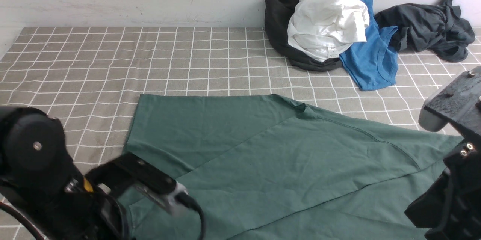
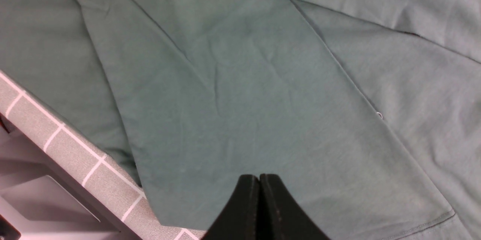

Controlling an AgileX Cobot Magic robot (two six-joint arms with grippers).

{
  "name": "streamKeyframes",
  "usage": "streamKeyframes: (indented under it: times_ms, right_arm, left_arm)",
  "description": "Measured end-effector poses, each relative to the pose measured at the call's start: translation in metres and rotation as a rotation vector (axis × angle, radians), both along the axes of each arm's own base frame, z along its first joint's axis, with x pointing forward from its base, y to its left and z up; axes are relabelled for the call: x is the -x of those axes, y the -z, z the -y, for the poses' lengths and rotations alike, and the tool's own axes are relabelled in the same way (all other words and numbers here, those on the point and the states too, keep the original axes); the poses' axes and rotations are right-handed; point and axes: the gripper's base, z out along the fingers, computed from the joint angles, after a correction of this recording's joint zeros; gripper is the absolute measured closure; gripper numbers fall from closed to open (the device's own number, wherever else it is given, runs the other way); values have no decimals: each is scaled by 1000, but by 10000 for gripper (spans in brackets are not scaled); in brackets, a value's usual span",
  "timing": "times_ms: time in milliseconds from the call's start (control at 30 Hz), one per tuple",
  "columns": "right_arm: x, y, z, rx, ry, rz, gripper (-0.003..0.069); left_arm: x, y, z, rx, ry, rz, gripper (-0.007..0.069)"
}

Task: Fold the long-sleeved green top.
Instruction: Use both arms simultaneously to clamp the lower edge of the clothing fabric

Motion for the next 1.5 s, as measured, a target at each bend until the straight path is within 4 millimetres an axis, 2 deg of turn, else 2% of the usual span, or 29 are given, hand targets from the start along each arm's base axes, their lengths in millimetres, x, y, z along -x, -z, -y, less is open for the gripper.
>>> streamKeyframes:
  times_ms: [67, 233, 367, 500, 767, 967, 1333, 1500]
  right_arm:
    - [0, 0, 0, -5, 0, -2, 673]
    - [1, 0, -1, -10, 0, -7, 673]
    - [1, -1, 0, -12, 0, -4, 673]
    - [1, -1, 0, -12, 0, -4, 673]
    - [1, -1, 0, -12, 0, -4, 673]
    - [1, -1, 0, -12, 0, -4, 673]
    - [1, -1, 0, -13, 0, -4, 673]
    - [1, -1, 0, -13, 0, -4, 673]
  left_arm:
    - [15, 5, 15, -49, 171, 16, 219]
    - [45, 30, 30, -162, 445, 32, 219]
    - [64, 51, 29, -203, 539, 7, 219]
    - [75, 63, 29, -218, 592, 2, 219]
    - [73, 77, 35, -251, 626, 0, 219]
    - [69, 77, 40, -276, 566, -16, 229]
    - [59, 75, 44, -327, 553, 34, 337]
    - [58, 75, 43, -331, 552, 37, 422]
